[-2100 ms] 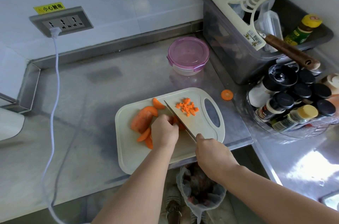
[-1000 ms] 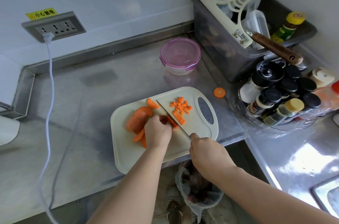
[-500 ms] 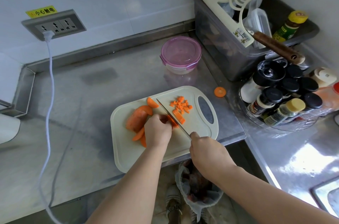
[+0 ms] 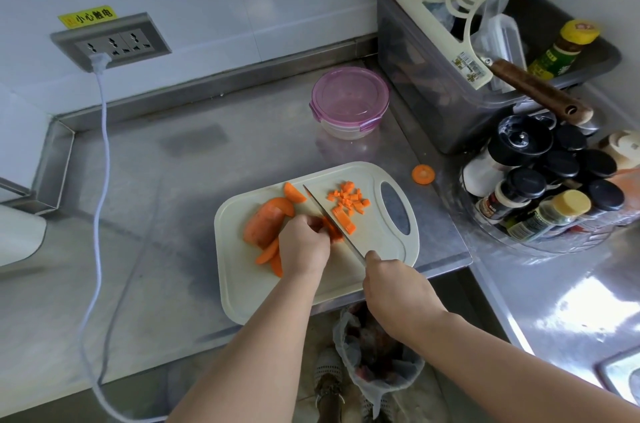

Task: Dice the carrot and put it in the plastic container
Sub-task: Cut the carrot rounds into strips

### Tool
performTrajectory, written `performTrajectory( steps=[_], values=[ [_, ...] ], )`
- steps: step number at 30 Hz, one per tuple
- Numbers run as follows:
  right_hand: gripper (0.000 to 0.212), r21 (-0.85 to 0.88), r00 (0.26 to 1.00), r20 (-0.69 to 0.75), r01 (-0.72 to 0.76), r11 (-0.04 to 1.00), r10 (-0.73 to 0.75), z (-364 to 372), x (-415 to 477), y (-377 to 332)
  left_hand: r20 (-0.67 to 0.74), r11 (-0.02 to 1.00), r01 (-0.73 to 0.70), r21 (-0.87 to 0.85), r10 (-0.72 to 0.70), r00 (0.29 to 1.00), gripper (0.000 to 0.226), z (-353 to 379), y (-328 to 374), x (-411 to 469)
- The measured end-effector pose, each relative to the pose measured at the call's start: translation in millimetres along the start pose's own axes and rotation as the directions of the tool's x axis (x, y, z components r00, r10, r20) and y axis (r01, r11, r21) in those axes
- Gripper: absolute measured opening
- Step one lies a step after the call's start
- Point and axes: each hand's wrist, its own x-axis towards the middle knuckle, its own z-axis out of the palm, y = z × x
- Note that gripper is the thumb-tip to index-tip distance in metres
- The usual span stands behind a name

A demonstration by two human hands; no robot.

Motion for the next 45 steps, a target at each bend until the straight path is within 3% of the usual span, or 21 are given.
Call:
performTrajectory(
  steps=[11, 14, 16, 18, 22, 28, 33, 35, 41, 45],
  values=[
    [0.029, 0.006, 0.999, 0.023, -0.03, 1.0, 0.03, 1, 11, 1, 0.016, 0.998, 0.022, -0.052, -0.022, 1.0, 0.014, 3, -4, 2],
    [0.015, 0.127, 1.0, 0.0, -0.031, 0.991, 0.031, -1, 11, 8, 0.023, 0.998, 0.002, -0.065, 0.0, 1.0, 0.014, 0, -2, -3],
    [0.019, 0.177, 0.998, -0.046, -0.024, 0.984, 0.033, -2, 9, 12, 0.028, 0.996, 0.009, -0.089, -0.007, 1.0, 0.026, -1, 0, -6],
    [0.021, 0.195, 0.995, -0.095, -0.021, 0.981, 0.04, -2, 6, 15, 0.032, 0.994, 0.02, -0.11, -0.016, 0.999, 0.024, -2, 1, -5],
    [0.013, 0.099, 0.993, -0.116, 0.012, 0.995, -0.001, -1, 3, 15, 0.031, 0.993, 0.004, -0.118, -0.001, 1.0, 0.017, 1, -4, -1],
    [0.019, 0.006, 0.991, -0.127, 0.038, 0.999, -0.037, 1, 1, 14, 0.05, 0.996, -0.03, -0.085, 0.034, 0.998, 0.01, -3, -6, 2],
    [0.025, -0.004, 0.99, -0.139, 0.027, 1.0, -0.027, 1, 5, 13, -0.224, 0.975, -0.223, 0.007, 0.218, 0.95, 0.029, -35, 14, 7],
    [0.019, 0.056, 0.993, -0.112, 0.027, 0.998, -0.021, 0, 5, 12, -0.247, 0.952, -0.296, 0.077, 0.306, 0.919, 0.032, -46, 29, 9],
    [0.027, 0.443, 1.0, -0.028, 0.015, 0.896, -0.003, -13, 5, 20, 0.042, 0.904, -0.297, 0.306, 0.299, 0.953, 0.038, -34, 26, 9],
    [0.023, 0.566, 0.998, 0.056, -0.013, 0.824, -0.023, -24, 3, 31, 0.156, 0.868, -0.335, 0.368, 0.297, 0.942, 0.041, -22, 13, 5]
  ],
)
